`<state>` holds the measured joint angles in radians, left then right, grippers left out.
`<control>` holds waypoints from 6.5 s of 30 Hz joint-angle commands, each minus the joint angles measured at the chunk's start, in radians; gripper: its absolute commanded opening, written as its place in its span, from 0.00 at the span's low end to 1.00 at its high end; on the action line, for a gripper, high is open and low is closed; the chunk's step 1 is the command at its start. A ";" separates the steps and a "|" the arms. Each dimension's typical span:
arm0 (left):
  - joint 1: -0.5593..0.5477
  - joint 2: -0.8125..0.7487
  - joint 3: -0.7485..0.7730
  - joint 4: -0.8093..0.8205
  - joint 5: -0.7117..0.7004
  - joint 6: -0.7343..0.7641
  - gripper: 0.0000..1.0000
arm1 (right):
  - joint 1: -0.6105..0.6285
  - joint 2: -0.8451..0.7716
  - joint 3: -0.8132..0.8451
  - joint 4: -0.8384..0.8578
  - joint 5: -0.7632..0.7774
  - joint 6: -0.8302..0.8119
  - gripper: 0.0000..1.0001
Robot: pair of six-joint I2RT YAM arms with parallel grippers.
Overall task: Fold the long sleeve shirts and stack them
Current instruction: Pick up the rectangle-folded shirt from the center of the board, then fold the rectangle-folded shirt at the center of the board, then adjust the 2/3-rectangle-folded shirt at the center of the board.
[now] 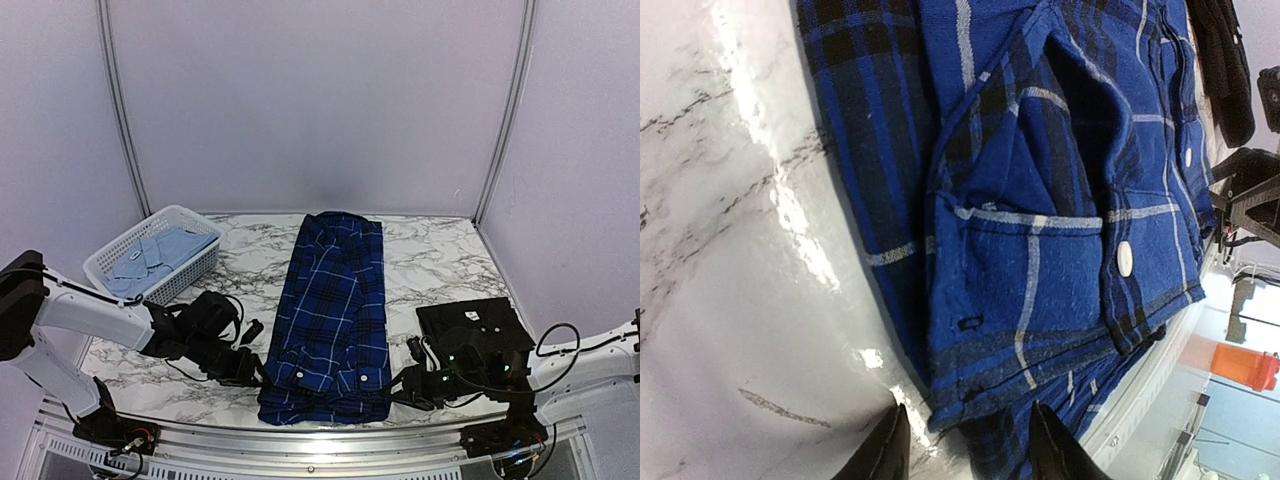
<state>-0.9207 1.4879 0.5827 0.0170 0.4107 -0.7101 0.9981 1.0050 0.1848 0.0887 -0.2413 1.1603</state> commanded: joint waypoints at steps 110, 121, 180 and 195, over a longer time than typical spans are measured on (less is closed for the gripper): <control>0.350 0.544 0.843 0.025 -0.055 -0.003 0.63 | -0.556 0.612 0.662 0.157 0.073 -0.278 0.55; 0.374 0.516 0.855 -0.046 -0.058 0.042 0.68 | -0.539 0.569 0.735 0.025 0.114 -0.466 0.70; 0.376 0.810 1.172 -0.157 -0.047 0.161 0.48 | -0.566 0.944 1.069 -0.269 0.185 -0.755 0.31; 0.376 0.793 1.169 -0.166 -0.112 0.176 0.06 | -0.558 0.810 1.022 -0.235 0.302 -0.758 0.00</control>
<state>-0.5503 2.2944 1.7382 -0.1265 0.3416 -0.5507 0.4355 1.8744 1.2304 -0.1917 -0.0040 0.3992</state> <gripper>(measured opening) 0.110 0.002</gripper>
